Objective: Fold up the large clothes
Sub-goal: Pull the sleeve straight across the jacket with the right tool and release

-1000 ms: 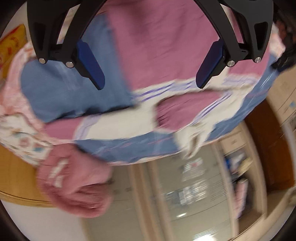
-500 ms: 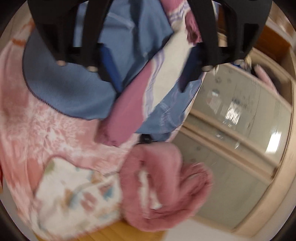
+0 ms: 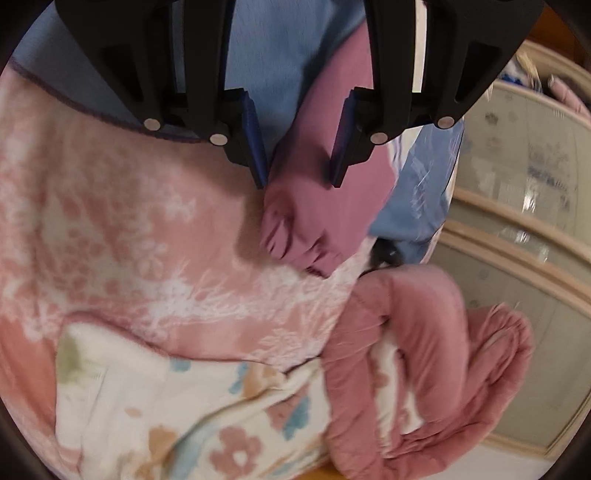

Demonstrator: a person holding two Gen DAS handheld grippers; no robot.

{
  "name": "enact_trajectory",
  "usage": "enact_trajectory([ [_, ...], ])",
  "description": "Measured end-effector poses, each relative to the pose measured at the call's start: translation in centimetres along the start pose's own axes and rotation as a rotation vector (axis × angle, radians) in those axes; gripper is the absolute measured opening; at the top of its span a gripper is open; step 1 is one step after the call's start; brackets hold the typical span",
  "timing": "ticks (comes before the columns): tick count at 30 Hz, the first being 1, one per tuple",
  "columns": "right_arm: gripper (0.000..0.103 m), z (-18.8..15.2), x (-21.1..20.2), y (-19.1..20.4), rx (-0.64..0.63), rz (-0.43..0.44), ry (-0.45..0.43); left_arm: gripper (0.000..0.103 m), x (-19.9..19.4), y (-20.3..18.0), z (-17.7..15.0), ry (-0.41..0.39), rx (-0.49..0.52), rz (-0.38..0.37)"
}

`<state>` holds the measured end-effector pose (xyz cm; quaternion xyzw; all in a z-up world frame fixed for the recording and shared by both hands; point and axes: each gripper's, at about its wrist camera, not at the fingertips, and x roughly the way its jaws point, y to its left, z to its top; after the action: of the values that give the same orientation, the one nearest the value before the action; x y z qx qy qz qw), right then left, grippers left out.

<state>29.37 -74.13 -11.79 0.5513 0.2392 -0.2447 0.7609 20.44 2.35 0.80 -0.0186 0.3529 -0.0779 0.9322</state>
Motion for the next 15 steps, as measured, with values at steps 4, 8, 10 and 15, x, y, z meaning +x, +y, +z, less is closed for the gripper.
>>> enact_trajectory([
  [4, 0.02, -0.4, -0.1, 1.3, -0.06, 0.002, -0.087, 0.101, 0.2, -0.1, 0.0, 0.007, 0.002, 0.004],
  [8, 0.011, -2.4, -3.2, 6.8, -0.322, -0.005, -0.214, 0.101, 0.0, -0.2, 0.2, 0.002, -0.006, -0.013],
  [10, 0.01, -4.1, -5.5, 9.9, -0.432, 0.028, -0.275, 0.101, -0.1, -0.3, 0.2, -0.004, -0.001, -0.019],
  [15, 0.01, -14.1, -12.9, 20.7, -0.83, 0.216, -0.386, 0.101, -0.8, -0.6, 0.3, -0.02, 0.003, -0.039],
])
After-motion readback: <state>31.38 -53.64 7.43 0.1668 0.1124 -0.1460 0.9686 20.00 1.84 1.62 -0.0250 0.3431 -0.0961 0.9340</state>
